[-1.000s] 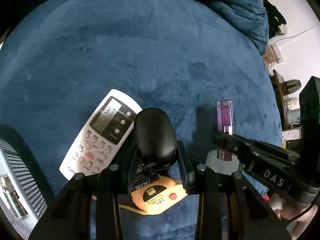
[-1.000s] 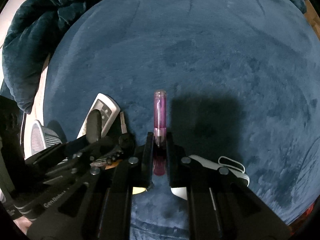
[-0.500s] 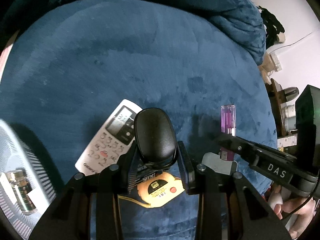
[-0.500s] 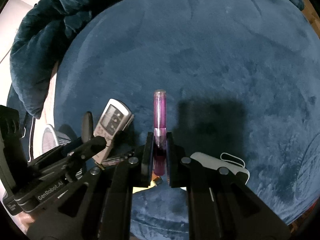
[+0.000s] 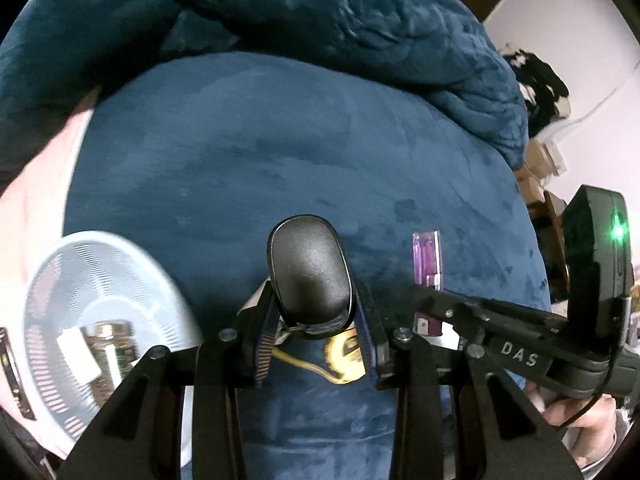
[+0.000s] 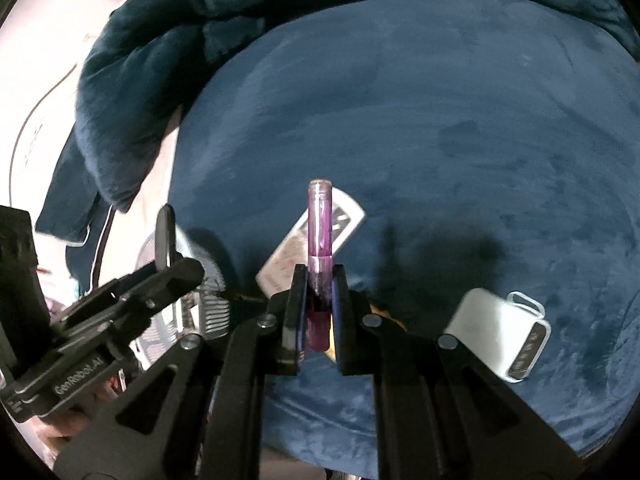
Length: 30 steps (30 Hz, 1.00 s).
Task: Organize rigid objects
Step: 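Carry the mouse with the left tool over the basket while the right tool carries the lighter, then open the left tool dropping the mouse while the right tool releases the lighter into the basket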
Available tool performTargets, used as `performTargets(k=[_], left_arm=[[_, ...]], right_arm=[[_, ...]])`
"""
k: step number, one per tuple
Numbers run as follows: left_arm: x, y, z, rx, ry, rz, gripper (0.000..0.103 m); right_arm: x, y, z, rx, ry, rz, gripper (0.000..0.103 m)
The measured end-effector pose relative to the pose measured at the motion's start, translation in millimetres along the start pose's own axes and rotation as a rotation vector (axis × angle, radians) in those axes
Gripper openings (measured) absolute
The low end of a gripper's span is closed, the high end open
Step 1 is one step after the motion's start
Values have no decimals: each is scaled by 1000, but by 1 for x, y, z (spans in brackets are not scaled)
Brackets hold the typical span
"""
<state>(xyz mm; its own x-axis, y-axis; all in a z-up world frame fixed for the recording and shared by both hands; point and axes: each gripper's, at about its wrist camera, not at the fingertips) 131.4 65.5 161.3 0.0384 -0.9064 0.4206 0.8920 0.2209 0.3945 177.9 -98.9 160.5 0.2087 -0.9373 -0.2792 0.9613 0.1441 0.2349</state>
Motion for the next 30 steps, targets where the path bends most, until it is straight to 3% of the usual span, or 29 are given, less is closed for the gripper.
performTargets(k=[14, 20, 30], left_arm=[[-115, -45, 93, 119, 140, 188, 37], [-157, -62, 101, 105, 172, 265, 37], [-179, -69, 86, 28, 220, 269, 37]], right_arm=[[-134, -25, -24, -44, 88, 214, 11], [-175, -42, -49, -89, 86, 291, 11], [-186, -50, -77, -148, 44, 316, 11]])
Point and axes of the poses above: each gripper's, at about its wrist camera, not at the fingertips, and z roughly against the way its jaws point, x to its right, y to its top, and after that the axes turned 9 degrees about -y, right-handed
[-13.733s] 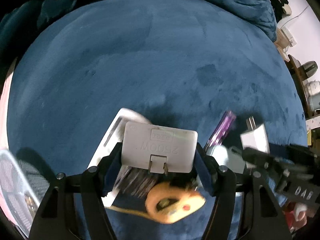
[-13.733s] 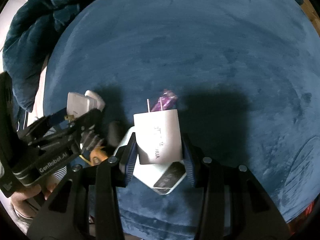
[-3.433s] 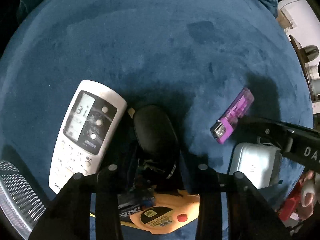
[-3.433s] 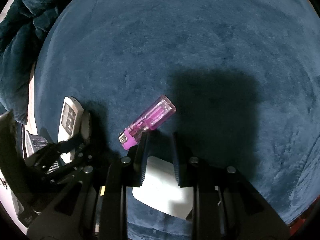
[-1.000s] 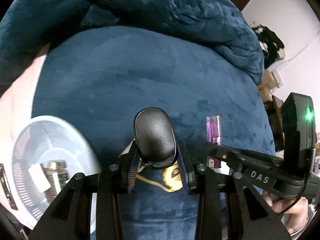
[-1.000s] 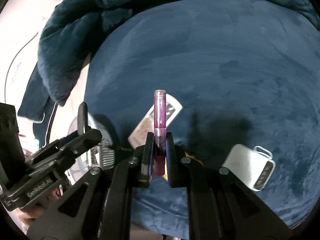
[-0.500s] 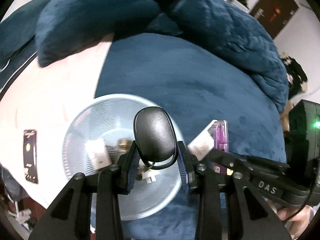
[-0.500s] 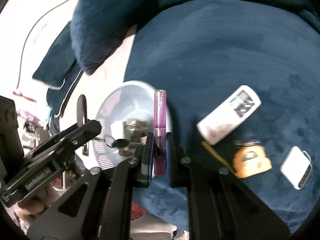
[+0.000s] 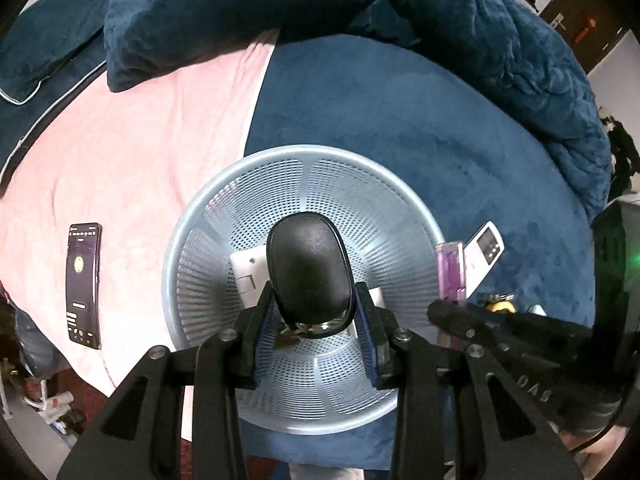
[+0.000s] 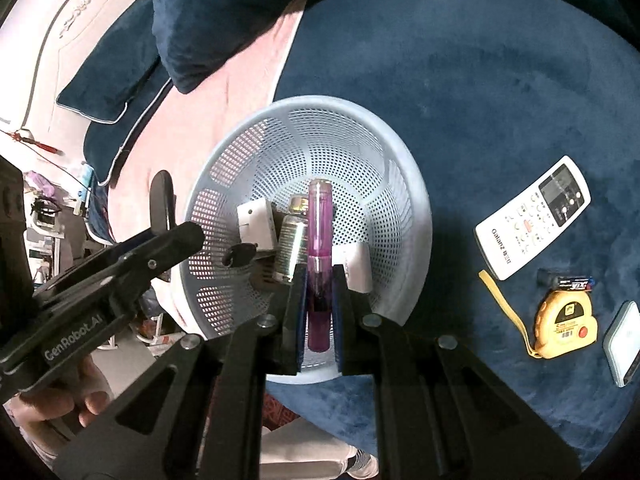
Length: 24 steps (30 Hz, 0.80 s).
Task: Organize rigid objects
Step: 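Open the left tool dropping the mouse while the right tool releases the lighter into the basket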
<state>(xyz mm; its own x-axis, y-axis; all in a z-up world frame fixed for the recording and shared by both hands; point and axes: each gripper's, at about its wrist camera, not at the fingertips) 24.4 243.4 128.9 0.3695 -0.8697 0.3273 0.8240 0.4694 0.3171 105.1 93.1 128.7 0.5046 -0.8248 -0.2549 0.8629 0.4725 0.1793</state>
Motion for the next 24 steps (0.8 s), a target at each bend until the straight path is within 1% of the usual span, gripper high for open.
performTargets(k=[8, 22, 24], left_arm=[[-13, -5, -7, -34, 33, 14, 37], [-17, -4, -9, -45, 51, 19, 38], [-18, -3, -9, -48, 66, 21, 60]], right_arm=[[-3, 6, -3, 0, 0, -17, 11], [0, 7, -10, -23, -3, -18, 12], [1, 7, -10, -20, 2, -21, 12]])
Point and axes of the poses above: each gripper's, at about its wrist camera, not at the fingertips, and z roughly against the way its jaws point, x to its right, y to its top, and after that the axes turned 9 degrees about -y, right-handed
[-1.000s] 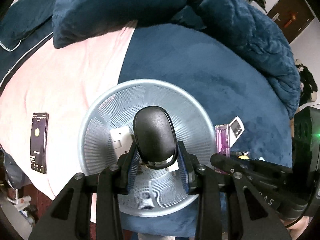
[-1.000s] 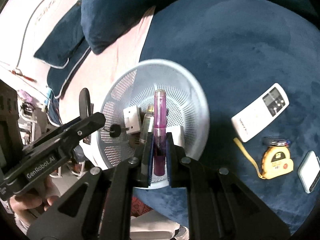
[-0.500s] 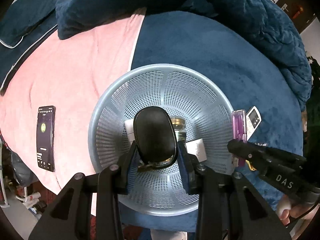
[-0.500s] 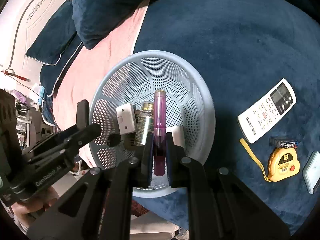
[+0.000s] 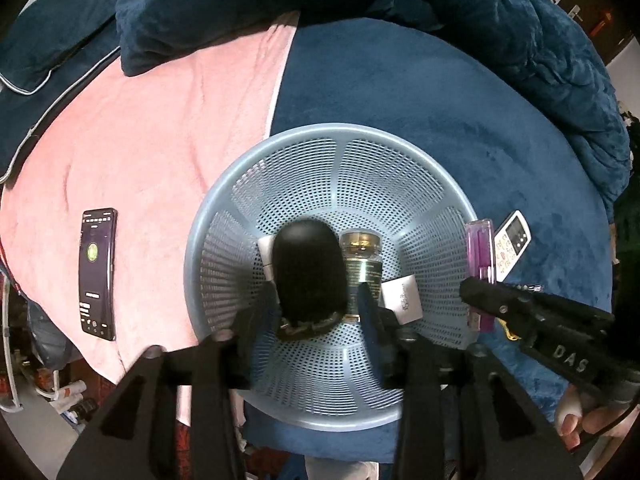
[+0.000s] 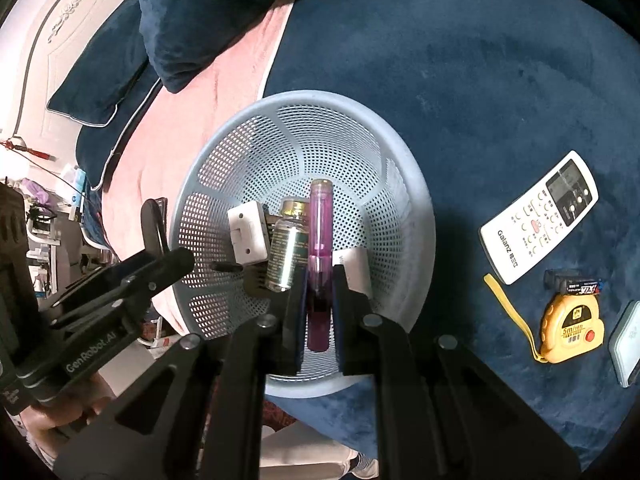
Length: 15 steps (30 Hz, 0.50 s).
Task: Organize rigid objects
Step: 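Open the left tool dropping the mouse while the right tool releases the lighter into the basket, then move both open tools back toward the remote, tape measure and power bank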
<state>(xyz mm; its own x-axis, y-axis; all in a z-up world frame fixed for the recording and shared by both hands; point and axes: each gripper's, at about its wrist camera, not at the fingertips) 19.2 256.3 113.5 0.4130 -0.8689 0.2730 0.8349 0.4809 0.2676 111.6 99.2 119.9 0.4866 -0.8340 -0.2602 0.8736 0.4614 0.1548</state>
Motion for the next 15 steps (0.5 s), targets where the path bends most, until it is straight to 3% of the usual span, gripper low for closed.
performTargets(k=[1, 2, 3, 4, 5, 7, 8, 15], left_arm=[[-1, 0, -1, 0, 8, 2, 81], [-2, 0, -1, -3, 19, 5, 94], [-3, 0, -2, -6, 29, 7, 97], [-3, 0, -3, -11, 40, 8, 99], [-4, 0, -5, -20, 59, 6, 100], [-5, -1, -9, -38, 83, 2, 102], [-5, -1, -10, -46, 88, -1, 102], [-4, -1, -11, -52, 90, 2, 102]], right_arm=[[1, 1, 0, 0, 6, -5, 12], [2, 1, 0, -3, 8, -9, 13], [3, 2, 1, -4, 5, -11, 16], [4, 2, 2, 0, 0, -14, 30], [5, 3, 3, 9, -5, -22, 57], [9, 2, 8, 31, -1, -46, 86], [10, 3, 9, 35, 0, -52, 93], [16, 3, 9, 26, -26, -57, 102]])
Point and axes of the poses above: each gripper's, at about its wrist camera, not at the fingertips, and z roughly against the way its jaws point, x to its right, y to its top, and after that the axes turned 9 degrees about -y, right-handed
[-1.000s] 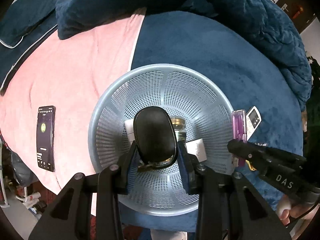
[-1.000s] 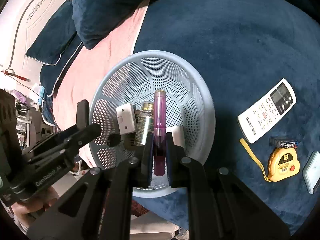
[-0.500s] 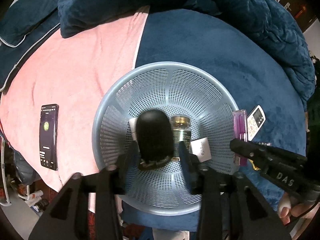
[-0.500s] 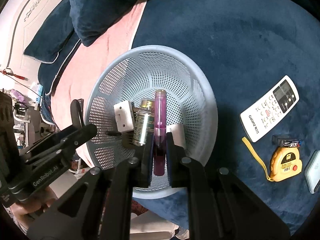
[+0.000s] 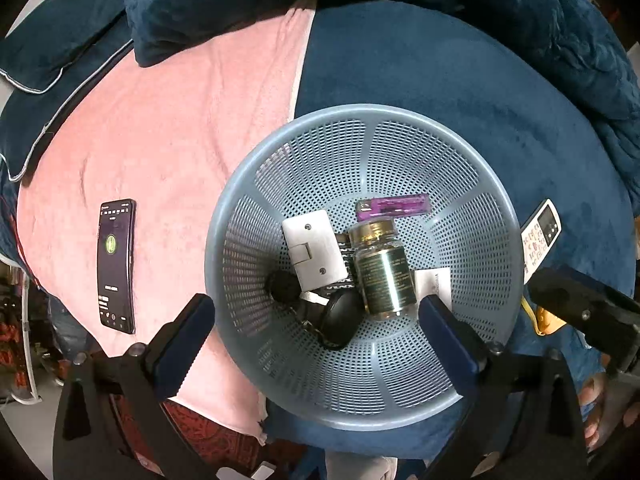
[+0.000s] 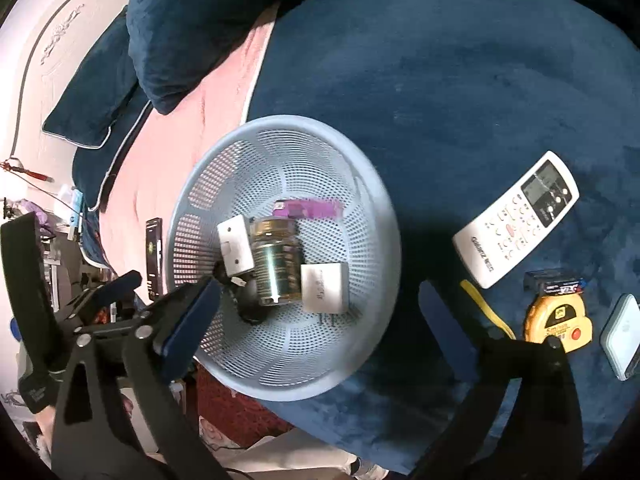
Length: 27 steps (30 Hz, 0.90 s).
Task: Organize rigid objects
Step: 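Move both open tools back toward the remote, tape measure and power bank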
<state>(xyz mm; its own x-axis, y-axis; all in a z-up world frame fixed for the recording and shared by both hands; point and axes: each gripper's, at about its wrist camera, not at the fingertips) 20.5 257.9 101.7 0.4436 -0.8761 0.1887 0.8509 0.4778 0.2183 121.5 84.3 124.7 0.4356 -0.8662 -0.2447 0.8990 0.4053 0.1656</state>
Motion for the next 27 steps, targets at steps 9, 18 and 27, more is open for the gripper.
performTargets(k=[9, 18, 27], left_arm=[[2, 2, 0, -6, -2, 3, 102], [8, 2, 0, -3, -7, -1, 102], [16, 2, 2, -1, -9, -6, 102]], right_arm=[[3, -2, 2, -3, -2, -4, 103], [6, -6, 3, -10, 0, 15, 103], [14, -10, 7, -5, -8, 7, 103]])
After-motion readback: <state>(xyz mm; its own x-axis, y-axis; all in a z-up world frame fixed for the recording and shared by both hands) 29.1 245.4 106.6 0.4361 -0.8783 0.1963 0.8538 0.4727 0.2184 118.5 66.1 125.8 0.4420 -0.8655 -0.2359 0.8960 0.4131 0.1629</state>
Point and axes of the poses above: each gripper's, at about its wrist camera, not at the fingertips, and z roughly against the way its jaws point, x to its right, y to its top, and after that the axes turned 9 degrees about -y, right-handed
